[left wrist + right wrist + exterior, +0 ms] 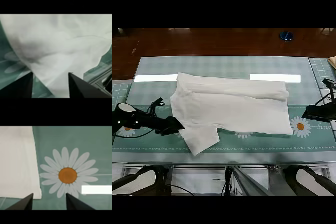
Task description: Fold the shirts.
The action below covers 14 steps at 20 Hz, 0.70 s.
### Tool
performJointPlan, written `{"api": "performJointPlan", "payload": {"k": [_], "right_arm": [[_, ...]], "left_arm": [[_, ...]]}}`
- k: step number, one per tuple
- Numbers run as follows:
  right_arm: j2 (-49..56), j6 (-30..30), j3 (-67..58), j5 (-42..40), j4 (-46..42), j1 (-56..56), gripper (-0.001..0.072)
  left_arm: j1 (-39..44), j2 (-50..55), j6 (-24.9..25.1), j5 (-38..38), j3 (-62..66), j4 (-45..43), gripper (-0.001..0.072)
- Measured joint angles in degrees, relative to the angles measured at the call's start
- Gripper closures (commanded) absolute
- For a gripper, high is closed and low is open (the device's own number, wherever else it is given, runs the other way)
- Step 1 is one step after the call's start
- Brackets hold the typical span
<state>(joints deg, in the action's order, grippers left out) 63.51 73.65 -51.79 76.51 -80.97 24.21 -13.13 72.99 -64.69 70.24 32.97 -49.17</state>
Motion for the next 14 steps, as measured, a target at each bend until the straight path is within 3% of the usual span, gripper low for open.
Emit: {"api": "performJointPlan", "payload": {"k": [1,2,3,8,9,10,14], "right_arm": [[0.00,0.00,0.00,0.24,0.02,0.00,0.0204],[0.00,0.00,0.00,0.37,0.04,0.00,0.0204],[0.00,-0.02,0.00,0.72,0.02,0.00,0.0204],[0.00,-0.11,0.00,2.51,-1.14,0.59,0.0191],[0.00,-0.09,0.00,2.80,-1.16,1.44,0.0119],[0.00,-0.09,0.07,3.06,-1.05,2.95,0.0102],[0.00,-0.52,2.71,2.69,6.82,12.52,0.0105]], "left_arm": [[1.75,0.76,-0.24,-1.60,-0.02,0.81,0.0344],[3.19,1.44,-0.44,-2.95,-0.02,1.51,0.0461],[4.42,2.08,-0.52,-4.22,-0.04,1.84,0.0668],[6.21,3.78,0.46,-5.75,-0.04,2.73,0.0682],[5.73,3.91,0.70,-5.49,-0.04,2.82,0.0682],[5.20,3.96,0.92,-5.35,-0.04,2.86,0.0681],[2.75,4.13,2.19,-3.72,-0.11,2.29,0.0681]]}}
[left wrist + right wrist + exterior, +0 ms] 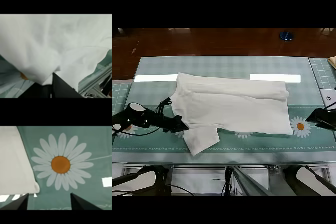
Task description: Fold the shirts.
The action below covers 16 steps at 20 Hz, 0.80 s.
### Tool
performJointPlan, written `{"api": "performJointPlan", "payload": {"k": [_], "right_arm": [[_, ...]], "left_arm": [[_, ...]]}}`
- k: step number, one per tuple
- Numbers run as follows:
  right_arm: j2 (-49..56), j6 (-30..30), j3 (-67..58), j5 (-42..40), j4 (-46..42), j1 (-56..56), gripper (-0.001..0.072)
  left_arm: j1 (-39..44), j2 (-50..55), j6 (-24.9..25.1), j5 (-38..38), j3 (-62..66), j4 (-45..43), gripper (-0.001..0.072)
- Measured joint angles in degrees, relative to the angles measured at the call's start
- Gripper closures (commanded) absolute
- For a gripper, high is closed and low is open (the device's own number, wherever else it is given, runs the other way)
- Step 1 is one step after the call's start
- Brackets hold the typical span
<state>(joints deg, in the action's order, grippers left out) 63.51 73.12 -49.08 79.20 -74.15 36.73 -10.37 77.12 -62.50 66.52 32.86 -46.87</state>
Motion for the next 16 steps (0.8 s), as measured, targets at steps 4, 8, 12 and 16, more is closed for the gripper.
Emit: {"api": "performJointPlan", "payload": {"k": [4,8,12,16], "right_arm": [[0.02,-3.26,7.08,-0.90,9.27,6.10,0.0108],[0.15,-5.60,14.25,-4.09,13.16,7.78,0.0113],[2.56,-6.32,18.21,-6.93,15.74,8.22,0.0177],[7.10,-6.97,20.02,-9.75,22.05,5.79,0.0360]], "left_arm": [[-1.07,0.04,1.44,0.83,0.00,-0.20,0.0681],[-1.38,0.04,2.32,1.18,-0.02,-0.15,0.0681],[-1.49,0.07,3.02,1.27,-0.02,-0.02,0.0681],[-1.49,0.07,3.28,1.33,-0.02,0.04,0.0681]]}}
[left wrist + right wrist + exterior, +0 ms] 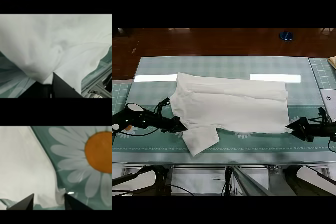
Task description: Fold the shirts.
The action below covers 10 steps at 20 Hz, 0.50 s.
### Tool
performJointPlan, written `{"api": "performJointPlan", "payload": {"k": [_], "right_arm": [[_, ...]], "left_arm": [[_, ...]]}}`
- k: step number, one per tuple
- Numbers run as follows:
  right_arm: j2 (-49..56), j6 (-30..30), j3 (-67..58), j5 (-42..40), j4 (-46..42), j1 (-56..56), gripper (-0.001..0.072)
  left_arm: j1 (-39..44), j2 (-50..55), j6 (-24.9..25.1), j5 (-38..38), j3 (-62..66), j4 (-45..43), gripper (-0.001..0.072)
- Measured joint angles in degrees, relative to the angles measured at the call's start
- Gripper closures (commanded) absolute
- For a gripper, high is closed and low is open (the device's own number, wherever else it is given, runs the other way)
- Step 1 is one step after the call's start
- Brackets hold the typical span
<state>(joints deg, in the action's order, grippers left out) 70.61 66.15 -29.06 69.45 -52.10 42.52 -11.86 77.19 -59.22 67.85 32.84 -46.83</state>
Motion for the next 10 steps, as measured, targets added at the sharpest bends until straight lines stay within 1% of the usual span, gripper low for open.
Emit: {"api": "performJointPlan", "payload": {"k": [1,2,3,4,7,10], "right_arm": [[1.16,0.09,0.24,-1.90,1.49,-1.60,0.0471],[2.03,0.48,0.37,-3.41,2.08,-3.28,0.0664],[2.69,1.03,0.48,-4.52,2.89,-4.98,0.0685],[3.10,0.90,0.46,-5.20,3.78,-6.58,0.0685],[1.53,-2.93,-0.83,-5.25,5.05,-9.07,0.0685],[-5.46,-5.77,-4.85,0.13,9.01,-10.03,0.0686]], "left_arm": [[0.00,0.00,0.13,0.00,0.00,0.00,0.0681],[0.00,0.00,0.15,0.02,0.02,0.00,0.0681],[0.00,0.00,0.15,0.02,0.02,0.02,0.0681],[0.02,-0.02,0.17,0.04,0.09,0.00,0.0682],[0.00,-0.74,1.07,0.70,1.14,0.33,0.0682],[0.00,-4.02,3.54,4.04,5.09,5.95,0.0682]]}}
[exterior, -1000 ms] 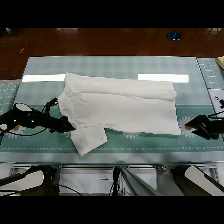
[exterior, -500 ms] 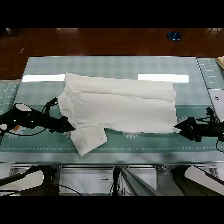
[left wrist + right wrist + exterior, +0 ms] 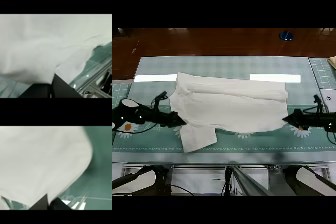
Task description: Fold the shirts.
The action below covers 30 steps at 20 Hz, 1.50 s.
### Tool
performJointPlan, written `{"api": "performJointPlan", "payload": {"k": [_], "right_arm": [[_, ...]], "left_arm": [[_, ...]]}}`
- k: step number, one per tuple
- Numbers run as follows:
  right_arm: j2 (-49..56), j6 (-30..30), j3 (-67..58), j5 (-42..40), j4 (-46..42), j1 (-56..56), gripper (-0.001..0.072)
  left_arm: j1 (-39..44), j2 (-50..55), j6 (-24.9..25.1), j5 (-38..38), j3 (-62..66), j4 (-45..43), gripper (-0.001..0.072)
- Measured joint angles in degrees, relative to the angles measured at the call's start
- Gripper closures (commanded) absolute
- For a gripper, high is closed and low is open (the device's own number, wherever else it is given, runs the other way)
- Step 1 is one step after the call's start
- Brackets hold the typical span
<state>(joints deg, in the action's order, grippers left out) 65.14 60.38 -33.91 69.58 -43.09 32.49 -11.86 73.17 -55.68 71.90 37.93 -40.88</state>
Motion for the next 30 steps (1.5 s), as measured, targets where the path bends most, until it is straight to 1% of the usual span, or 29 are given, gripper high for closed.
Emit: {"api": "performJointPlan", "payload": {"k": [3,5,7,9,12,16,21,26,27,28,29,30], "right_arm": [[-7.23,-0.11,-3.89,0.22,2.23,-0.31,0.0686],[-9.18,0.59,-5.18,-1.90,3.10,-0.74,0.0686],[-8.79,0.96,-5.84,-5.51,3.69,-2.08,0.0686],[-6.54,0.79,-6.21,-10.12,5.68,-4.24,0.0686],[-1.25,-1.27,-7.06,-18.27,10.82,-8.11,0.0686],[7.54,-2.99,-12.24,-26.64,14.69,-12.61,0.0686],[17.49,-3.65,-20.48,-32.68,16.02,-15.32,0.0685],[24.06,-3.89,-24.02,-36.22,16.13,-16.35,0.0685],[25.18,-4.02,-24.26,-36.50,15.87,-16.59,0.0684],[26.25,-4.11,-24.46,-36.81,15.67,-16.79,0.0684],[27.19,-4.26,-24.59,-37.00,15.45,-16.96,0.0682],[28.00,-4.31,-24.68,-37.13,15.21,-17.11,0.0645]], "left_arm": [[0.04,-3.08,1.38,0.55,6.43,6.14,0.0682],[0.07,-3.43,1.49,-0.92,10.47,8.55,0.0682],[0.07,-2.45,1.33,-3.76,13.94,10.43,0.0681],[0.15,0.13,1.27,-5.84,17.33,12.44,0.0681],[0.87,6.60,0.35,-7.30,22.47,14.88,0.0681],[1.60,16.06,-0.68,-7.63,29.35,16.65,0.0681],[1.81,24.76,-1.07,-8.13,36.28,17.53,0.0681],[1.86,31.63,-1.11,-8.50,41.16,17.57,0.0678],[1.88,32.65,-1.07,-8.48,41.66,17.66,0.0667],[1.88,33.57,-1.07,-8.48,41.97,17.59,0.0634],[1.86,34.38,-0.96,-8.55,42.25,17.59,0.0577],[1.86,35.10,-0.79,-8.70,42.42,17.64,0.0536]]}}
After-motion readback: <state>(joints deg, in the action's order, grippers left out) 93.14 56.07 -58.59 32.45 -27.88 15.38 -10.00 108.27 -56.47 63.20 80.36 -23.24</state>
